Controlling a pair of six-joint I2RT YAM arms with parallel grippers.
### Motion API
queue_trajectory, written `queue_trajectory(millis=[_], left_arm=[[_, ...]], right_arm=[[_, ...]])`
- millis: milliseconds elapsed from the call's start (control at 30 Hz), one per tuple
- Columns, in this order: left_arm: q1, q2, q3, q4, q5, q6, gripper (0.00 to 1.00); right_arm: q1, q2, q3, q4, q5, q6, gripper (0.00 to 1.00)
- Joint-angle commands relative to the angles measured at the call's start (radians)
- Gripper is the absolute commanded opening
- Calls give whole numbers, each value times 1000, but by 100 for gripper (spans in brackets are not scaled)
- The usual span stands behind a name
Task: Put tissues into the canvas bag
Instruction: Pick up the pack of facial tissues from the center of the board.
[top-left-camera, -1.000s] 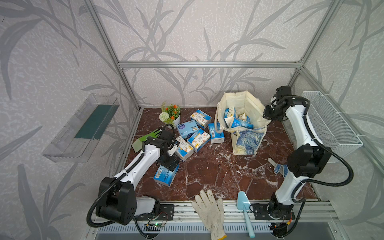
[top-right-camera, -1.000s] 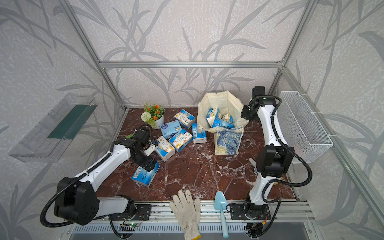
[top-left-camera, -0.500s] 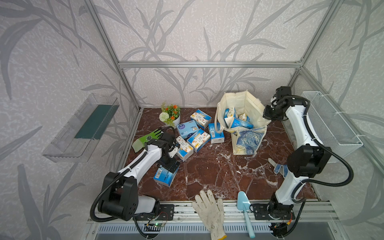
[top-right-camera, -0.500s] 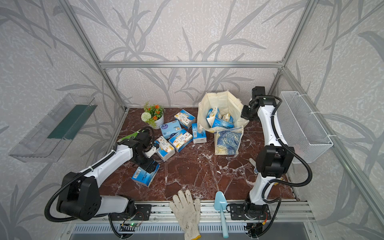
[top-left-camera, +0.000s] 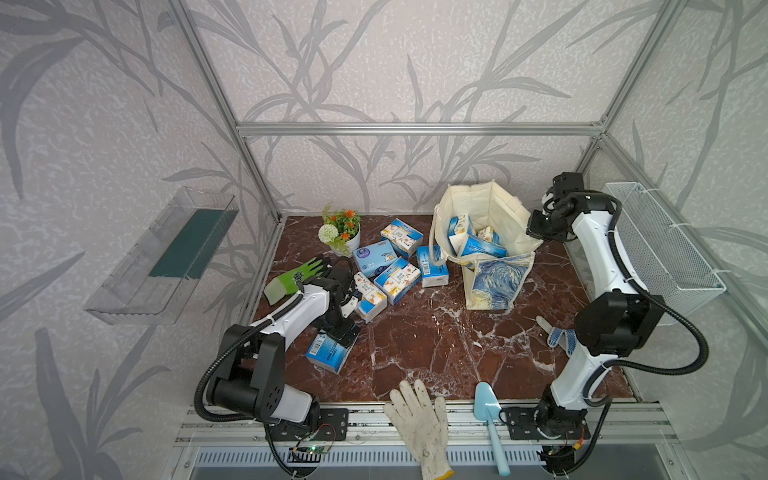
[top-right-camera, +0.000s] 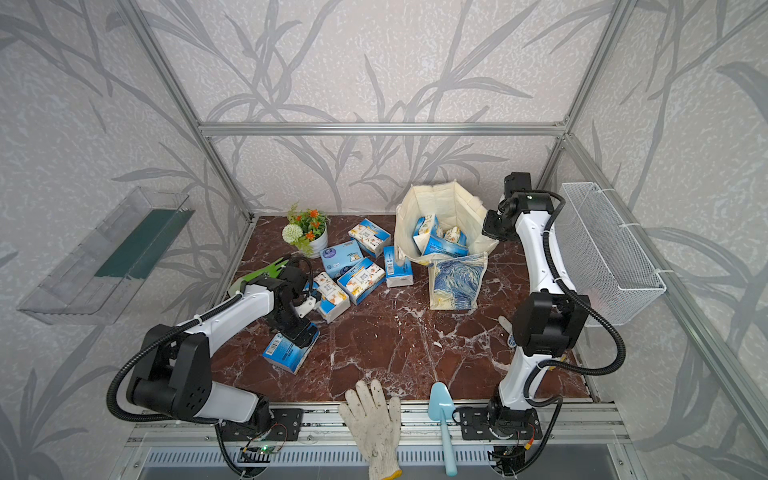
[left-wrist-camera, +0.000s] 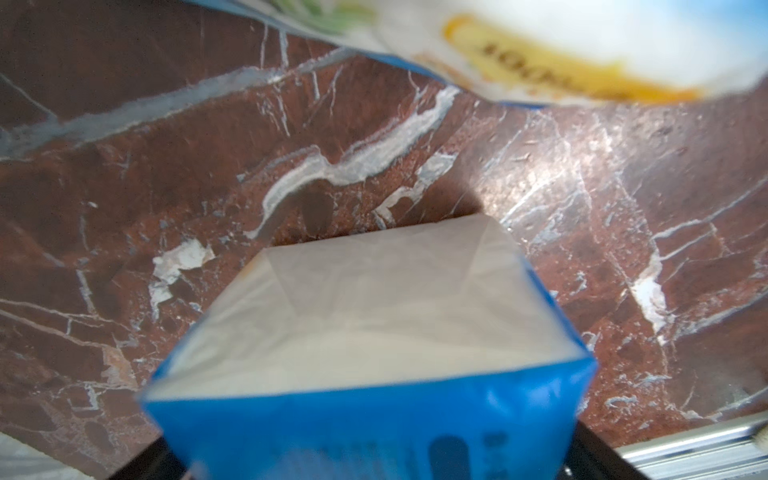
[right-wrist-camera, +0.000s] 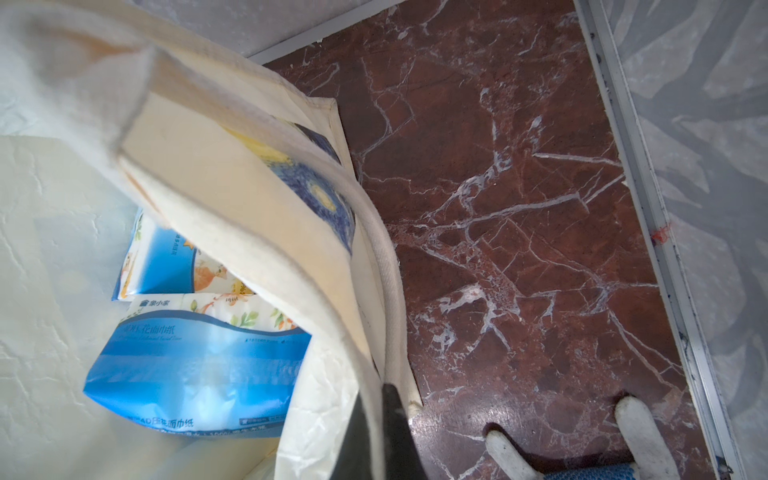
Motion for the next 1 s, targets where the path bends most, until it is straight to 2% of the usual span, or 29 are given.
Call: queue_trajectory(millis=[0,100,133,200,233,433,633,833,967], left_arm=[[5,3,0,27,11,3,91],[5,8,5,32,4,-8,79],[5,8,4,34,-2,-10,72],[5,9,11,28,-9,-15,52],[4,9,17,17,-5,-13,48],[4,-40,98,-80,9,-8,49],[5,-76,281,-247,11,11,50],[3,-39,587,-355,102,11,51],[-22,92,882,-391,149,-41,51]], right_arm=[[-9,-30,-8,-10,-1,-21,0],[-11,-31,-5,-11,-2,-24,0],[-12,-31,-6,-12,-2,-23,0],[-14,-33,-6,-12,-6,-22,0],[-15,-33,-7,-12,-7,-23,0],[-15,-29,-11,-7,-13,-25,0],[-16,-26,-14,0,-19,-25,0],[-18,-20,-15,1,-21,-26,0],[-18,-18,-15,1,-22,-25,0]])
